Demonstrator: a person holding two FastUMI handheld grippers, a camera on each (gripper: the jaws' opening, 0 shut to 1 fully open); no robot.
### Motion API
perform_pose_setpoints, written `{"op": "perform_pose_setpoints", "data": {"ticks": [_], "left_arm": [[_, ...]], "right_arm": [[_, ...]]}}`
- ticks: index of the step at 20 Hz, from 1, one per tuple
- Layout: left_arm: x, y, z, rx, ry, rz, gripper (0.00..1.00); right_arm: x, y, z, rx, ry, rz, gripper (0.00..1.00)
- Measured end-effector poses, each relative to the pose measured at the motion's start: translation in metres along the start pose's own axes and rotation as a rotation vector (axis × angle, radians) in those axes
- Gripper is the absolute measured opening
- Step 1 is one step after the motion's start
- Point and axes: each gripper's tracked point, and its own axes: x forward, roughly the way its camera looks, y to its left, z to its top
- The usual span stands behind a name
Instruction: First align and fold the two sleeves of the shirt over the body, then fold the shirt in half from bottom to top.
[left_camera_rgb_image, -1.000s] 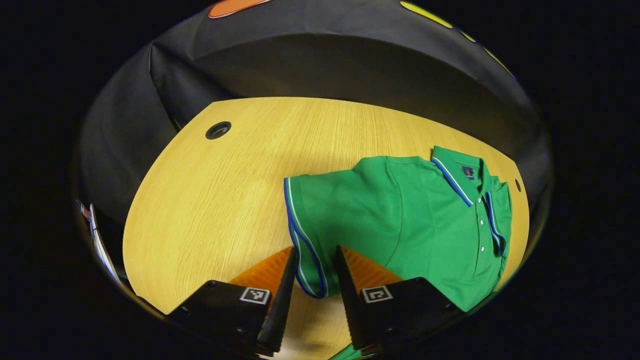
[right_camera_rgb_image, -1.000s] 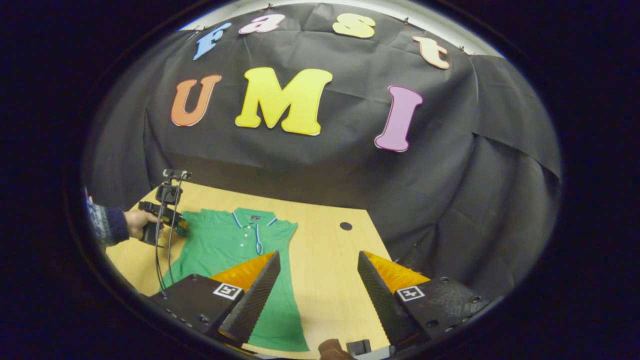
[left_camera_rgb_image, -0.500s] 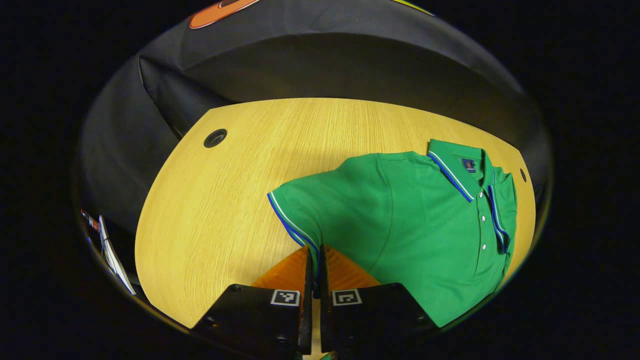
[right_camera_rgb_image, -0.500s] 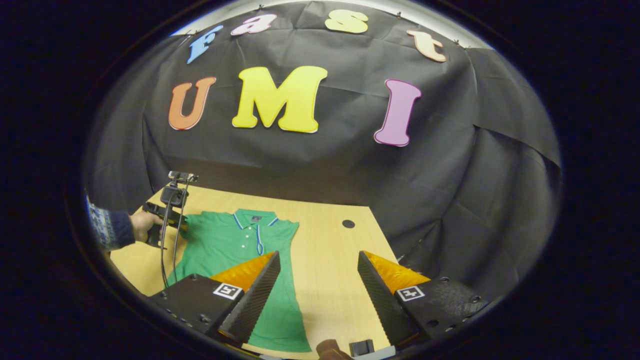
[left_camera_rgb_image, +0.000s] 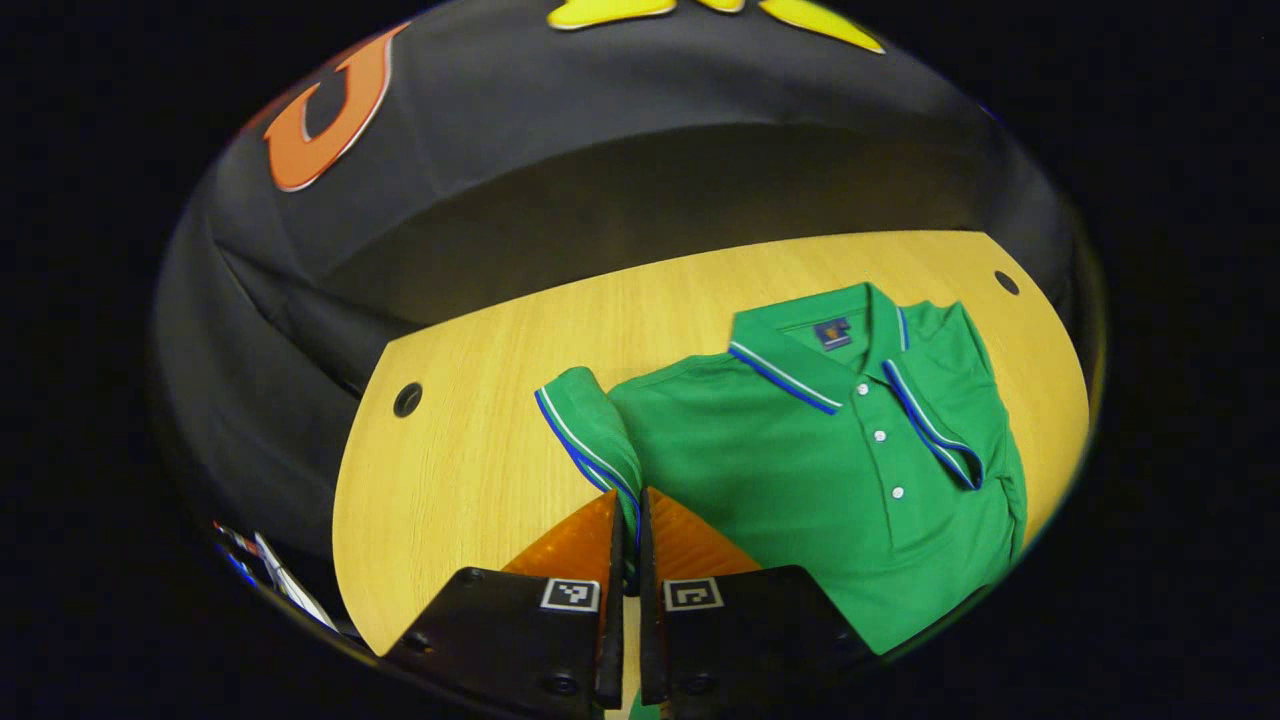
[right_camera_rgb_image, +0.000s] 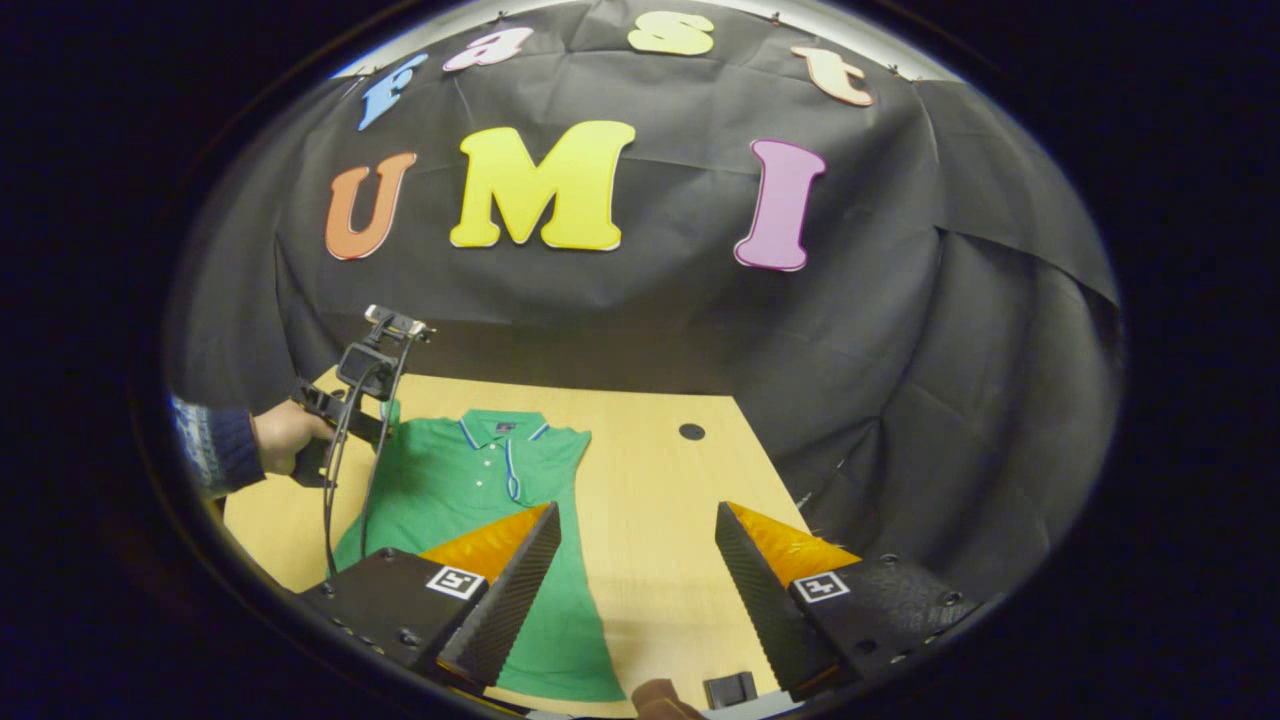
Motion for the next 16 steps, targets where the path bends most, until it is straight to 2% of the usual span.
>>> {"op": "perform_pose_setpoints", "data": {"ticks": [4, 6, 7, 10, 11, 12, 16], "left_arm": [[-0.002, -0.048, 0.003, 0.091, 0.013, -0.019, 0.10], [-0.005, -0.070, 0.000, 0.100, 0.039, -0.059, 0.13], [-0.009, -0.075, 0.000, 0.093, 0.049, -0.055, 0.14], [-0.027, -0.092, 0.015, 0.068, -0.003, -0.100, 0.91], [-0.036, -0.092, 0.019, 0.060, -0.022, -0.102, 1.00], [-0.045, -0.089, 0.023, 0.050, -0.044, -0.094, 0.97], [-0.091, -0.073, 0.042, -0.010, -0.167, -0.089, 0.97]], "right_arm": [[0.005, -0.016, -0.008, 0.032, 0.010, -0.011, 0.98], [0.007, -0.024, -0.011, 0.039, 0.013, -0.014, 0.96], [0.007, -0.028, -0.010, 0.044, 0.013, -0.013, 0.98], [0.014, -0.037, -0.011, 0.071, 0.016, -0.006, 0.96], [0.018, -0.038, -0.011, 0.078, 0.019, 0.000, 0.96], [0.021, -0.038, -0.010, 0.082, 0.021, 0.008, 0.96], [0.034, -0.033, -0.005, 0.078, 0.021, 0.043, 0.97]]}}
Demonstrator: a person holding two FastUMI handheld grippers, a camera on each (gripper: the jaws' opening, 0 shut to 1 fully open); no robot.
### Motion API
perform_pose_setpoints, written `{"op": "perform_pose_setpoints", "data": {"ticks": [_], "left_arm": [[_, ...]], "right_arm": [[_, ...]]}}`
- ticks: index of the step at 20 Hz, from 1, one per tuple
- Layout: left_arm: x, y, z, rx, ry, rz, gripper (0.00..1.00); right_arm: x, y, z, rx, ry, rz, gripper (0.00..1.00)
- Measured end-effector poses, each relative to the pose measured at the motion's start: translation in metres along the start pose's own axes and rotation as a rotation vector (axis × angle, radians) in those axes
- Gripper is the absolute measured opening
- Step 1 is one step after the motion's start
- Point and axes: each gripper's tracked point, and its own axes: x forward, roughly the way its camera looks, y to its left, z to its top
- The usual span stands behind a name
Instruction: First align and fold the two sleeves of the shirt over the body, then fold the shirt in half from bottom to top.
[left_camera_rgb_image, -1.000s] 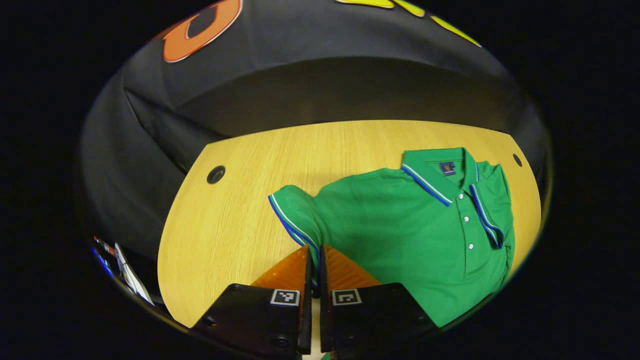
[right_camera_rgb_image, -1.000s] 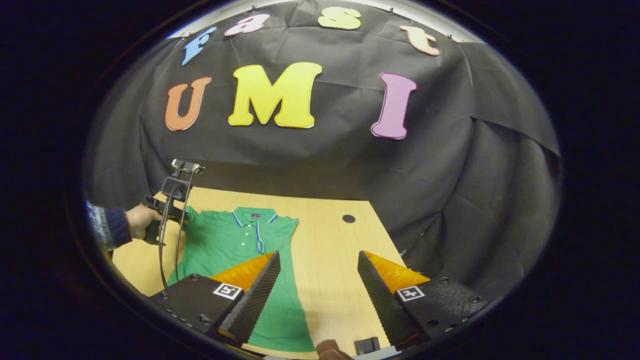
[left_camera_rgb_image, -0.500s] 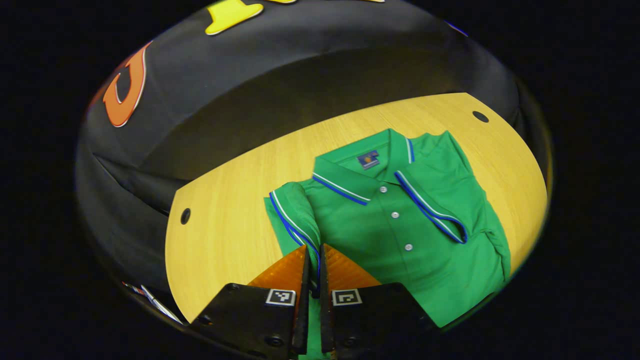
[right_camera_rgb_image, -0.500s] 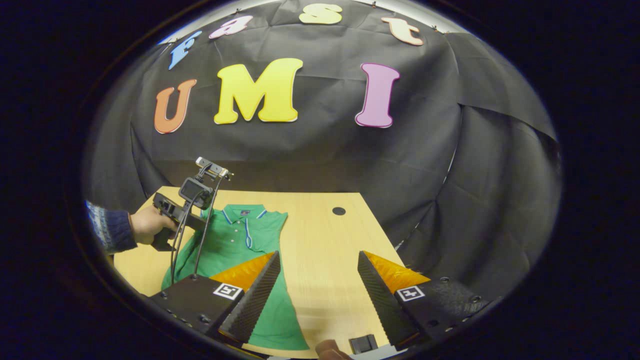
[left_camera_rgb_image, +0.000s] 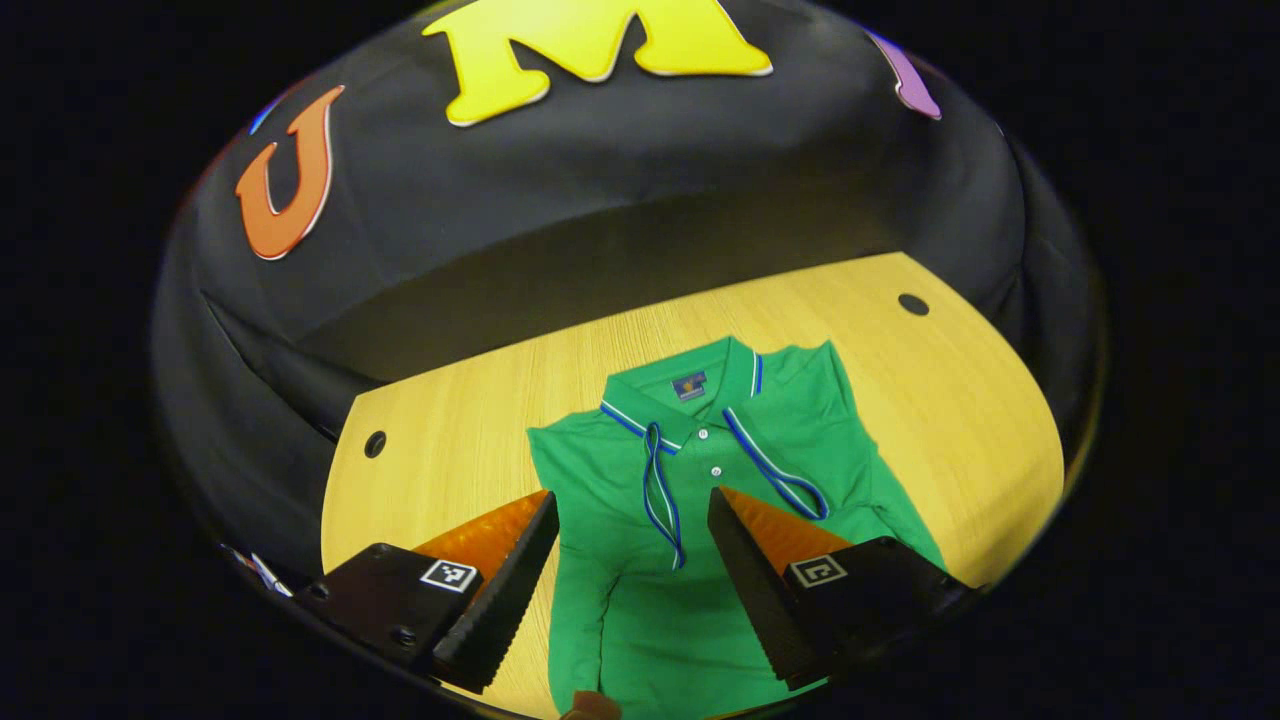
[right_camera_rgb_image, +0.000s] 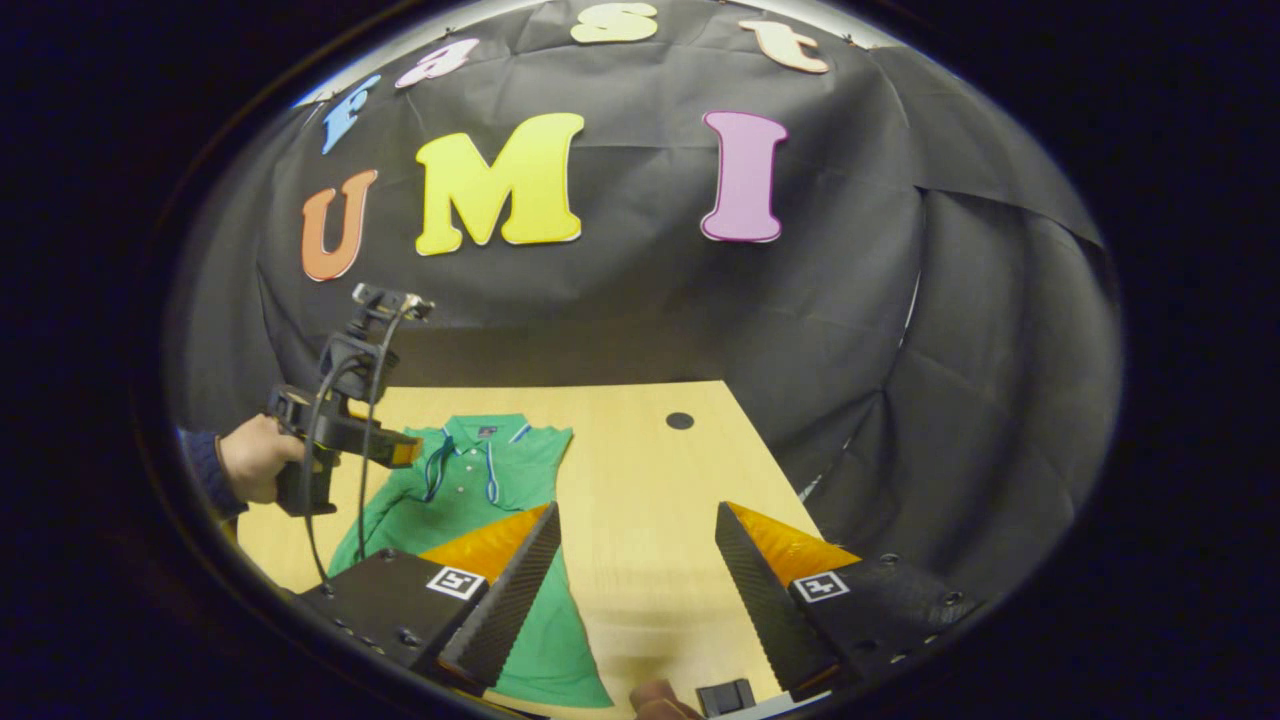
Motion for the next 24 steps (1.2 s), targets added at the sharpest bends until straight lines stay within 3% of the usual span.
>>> {"op": "perform_pose_setpoints", "data": {"ticks": [6, 10, 16, 21, 24], "left_arm": [[-0.073, 0.031, -0.004, -0.202, -0.144, -0.011, 0.98], [-0.097, 0.058, -0.049, -0.251, -0.176, -0.006, 0.98], [-0.109, 0.081, -0.204, -0.318, 0.068, 0.050, 0.98], [-0.133, 0.058, -0.312, -0.298, 0.317, -0.002, 1.00], [-0.151, 0.042, -0.349, -0.306, 0.431, -0.048, 0.98]], "right_arm": [[0.013, 0.026, 0.002, -0.002, 0.000, 0.081, 0.96], [0.031, 0.041, -0.039, -0.071, 0.070, 0.098, 0.95], [0.033, 0.062, -0.160, -0.152, 0.383, 0.155, 0.96], [0.011, 0.050, -0.240, -0.136, 0.628, 0.133, 0.96], [-0.008, 0.042, -0.276, -0.128, 0.748, 0.107, 0.94]]}}
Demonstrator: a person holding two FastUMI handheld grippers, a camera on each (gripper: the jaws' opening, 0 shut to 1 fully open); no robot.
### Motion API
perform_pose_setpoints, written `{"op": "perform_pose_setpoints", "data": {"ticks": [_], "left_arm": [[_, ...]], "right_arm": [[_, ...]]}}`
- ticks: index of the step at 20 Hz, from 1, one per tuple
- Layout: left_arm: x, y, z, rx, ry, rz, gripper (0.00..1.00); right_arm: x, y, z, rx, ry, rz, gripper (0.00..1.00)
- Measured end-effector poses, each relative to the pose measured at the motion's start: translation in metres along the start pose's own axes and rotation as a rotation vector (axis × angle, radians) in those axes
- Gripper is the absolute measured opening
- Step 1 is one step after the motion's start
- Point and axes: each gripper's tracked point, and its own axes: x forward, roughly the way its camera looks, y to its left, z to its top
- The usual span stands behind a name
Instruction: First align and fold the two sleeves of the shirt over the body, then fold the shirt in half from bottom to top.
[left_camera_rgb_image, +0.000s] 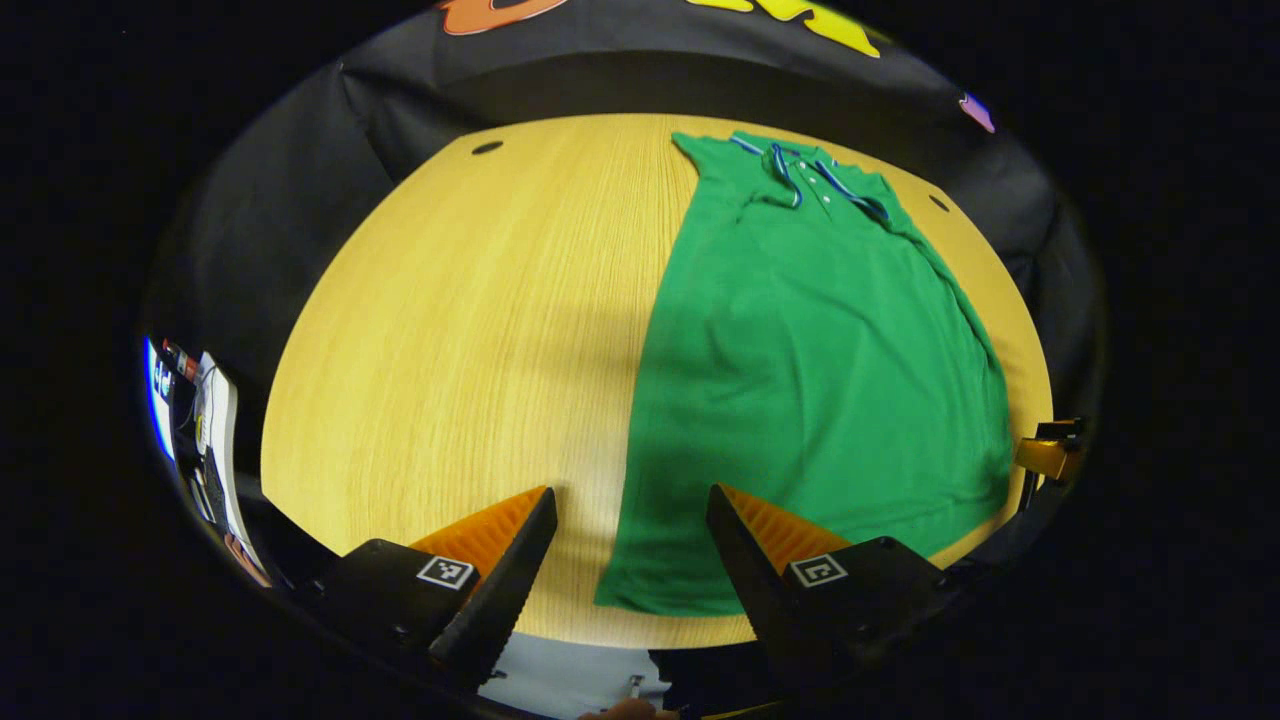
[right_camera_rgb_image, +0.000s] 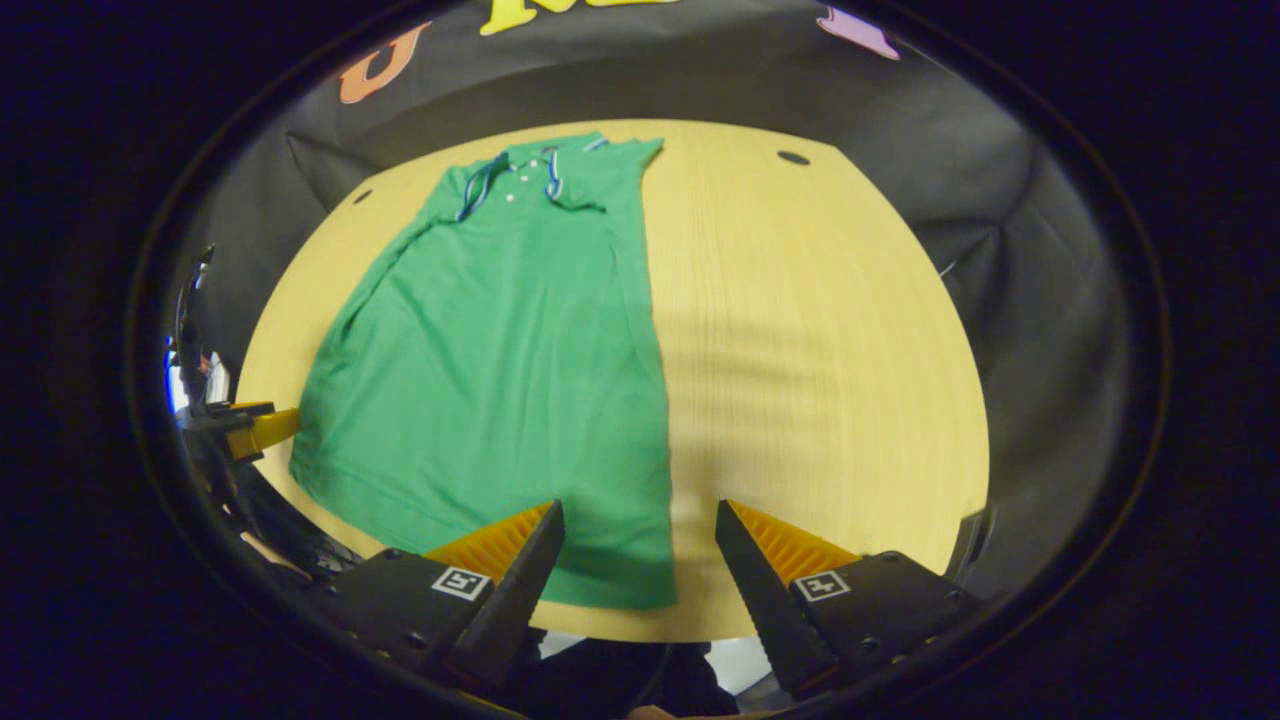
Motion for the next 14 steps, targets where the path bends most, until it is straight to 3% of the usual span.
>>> {"op": "perform_pose_setpoints", "data": {"ticks": [6, 10, 12, 14], "left_arm": [[-0.002, -0.004, -0.020, -0.001, 0.102, -0.030, 0.98], [-0.005, -0.003, -0.021, 0.010, 0.162, -0.035, 0.93], [-0.005, -0.006, -0.022, 0.025, 0.193, -0.040, 0.91], [-0.005, -0.008, -0.023, 0.040, 0.224, -0.047, 0.85]], "right_arm": [[0.008, -0.004, -0.022, 0.019, 0.118, -0.044, 0.95], [0.012, 0.002, -0.042, 0.009, 0.246, -0.030, 0.93], [0.019, 0.004, -0.035, 0.018, 0.231, -0.037, 0.95], [0.018, 0.005, -0.034, 0.007, 0.247, -0.036, 0.92]]}}
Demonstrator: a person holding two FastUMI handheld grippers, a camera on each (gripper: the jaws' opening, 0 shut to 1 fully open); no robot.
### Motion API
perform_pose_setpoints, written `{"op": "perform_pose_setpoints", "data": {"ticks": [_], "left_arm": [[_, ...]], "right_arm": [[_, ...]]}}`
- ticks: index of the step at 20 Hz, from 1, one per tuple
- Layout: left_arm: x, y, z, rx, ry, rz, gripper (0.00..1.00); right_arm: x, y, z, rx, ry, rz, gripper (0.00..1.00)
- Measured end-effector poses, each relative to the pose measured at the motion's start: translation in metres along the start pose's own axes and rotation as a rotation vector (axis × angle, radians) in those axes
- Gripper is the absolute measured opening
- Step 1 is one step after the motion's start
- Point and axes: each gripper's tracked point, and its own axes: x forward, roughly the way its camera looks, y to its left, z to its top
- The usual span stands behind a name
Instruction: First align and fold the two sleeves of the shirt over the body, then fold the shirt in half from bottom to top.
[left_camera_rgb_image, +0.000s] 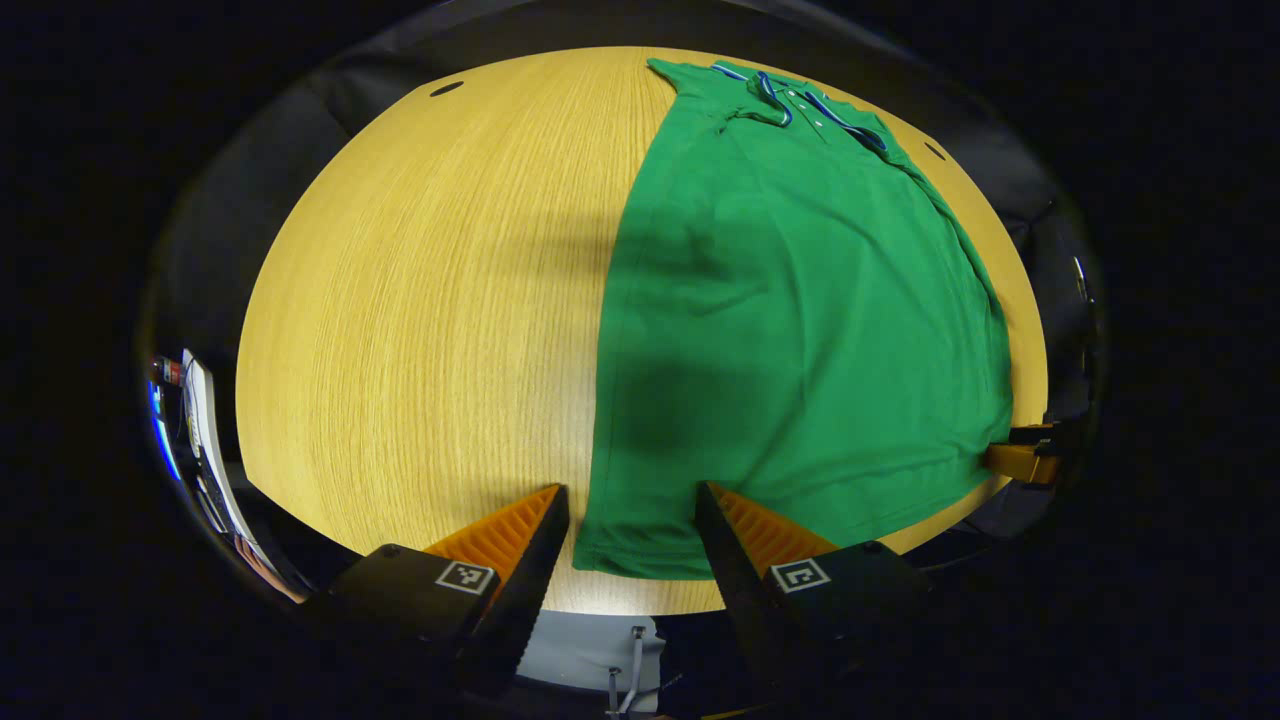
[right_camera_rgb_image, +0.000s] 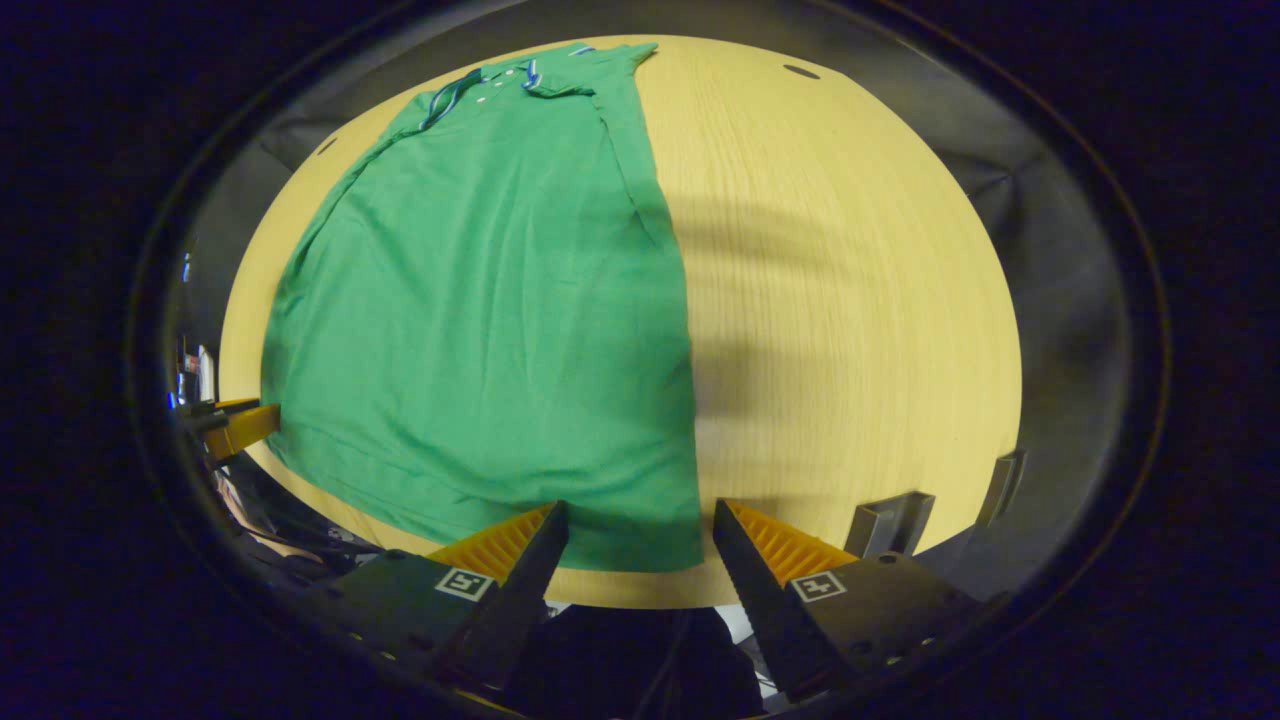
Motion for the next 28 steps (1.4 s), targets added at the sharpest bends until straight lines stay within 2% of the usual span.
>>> {"op": "perform_pose_setpoints", "data": {"ticks": [1, 2, 3, 4, 5, 6, 7, 8, 9, 10, 11, 12, 16, 20, 23, 28], "left_arm": [[0.000, -0.001, -0.002, 0.000, 0.017, -0.004, 0.83], [0.000, -0.003, -0.002, -0.005, 0.035, -0.006, 0.76], [0.000, -0.005, -0.003, -0.004, 0.051, -0.009, 0.70], [-0.001, -0.008, -0.004, 0.009, 0.064, -0.015, 0.63], [-0.001, -0.012, -0.005, 0.024, 0.073, -0.025, 0.58], [-0.001, -0.016, -0.004, 0.025, 0.073, -0.035, 0.43], [-0.001, -0.018, -0.003, 0.025, 0.070, -0.043, 0.34], [-0.001, -0.023, -0.002, 0.026, 0.066, -0.058, 0.20], [-0.001, -0.024, -0.002, 0.030, 0.060, -0.066, 0.14], [0.000, -0.025, -0.001, 0.037, 0.052, -0.074, 0.05], [0.000, -0.025, -0.001, 0.040, 0.045, -0.082, 0.04], [-0.001, -0.025, 0.000, 0.034, 0.040, -0.086, 0.03], [-0.013, -0.030, 0.004, 0.037, -0.011, -0.092, 0.03], [-0.044, -0.041, 0.030, 0.028, -0.097, -0.125, 0.03], [-0.073, -0.043, 0.064, 0.036, -0.185, -0.128, 0.03], [-0.115, -0.044, 0.134, 0.062, -0.344, -0.116, 0.03]], "right_arm": [[0.001, 0.002, 0.002, -0.010, 0.002, 0.002, 0.88], [0.002, 0.004, 0.003, -0.014, 0.009, 0.004, 0.81], [0.001, 0.006, 0.004, -0.020, 0.018, 0.006, 0.65], [0.001, 0.008, 0.004, -0.030, 0.033, 0.005, 0.56], [0.002, 0.008, 0.005, -0.037, 0.043, 0.009, 0.53], [0.002, 0.009, 0.007, -0.031, 0.043, 0.019, 0.50], [0.002, 0.011, 0.009, -0.016, 0.050, 0.032, 0.31], [0.002, 0.013, 0.009, 0.003, 0.057, 0.056, 0.23], [0.002, 0.014, 0.009, 0.011, 0.064, 0.070, 0.04], [0.003, 0.014, 0.009, -0.005, 0.073, 0.083, 0.03], [0.006, 0.012, 0.011, 0.000, 0.070, 0.098, 0.03], [0.000, 0.014, 0.009, 0.007, 0.070, 0.115, 0.00], [-0.011, 0.011, 0.014, 0.051, 0.022, 0.166, 0.00], [-0.050, 0.013, 0.034, 0.072, -0.042, 0.219, 0.00], [-0.087, 0.016, 0.063, 0.048, -0.108, 0.241, 0.00], [-0.142, 0.026, 0.133, 0.015, -0.248, 0.260, 0.00]]}}
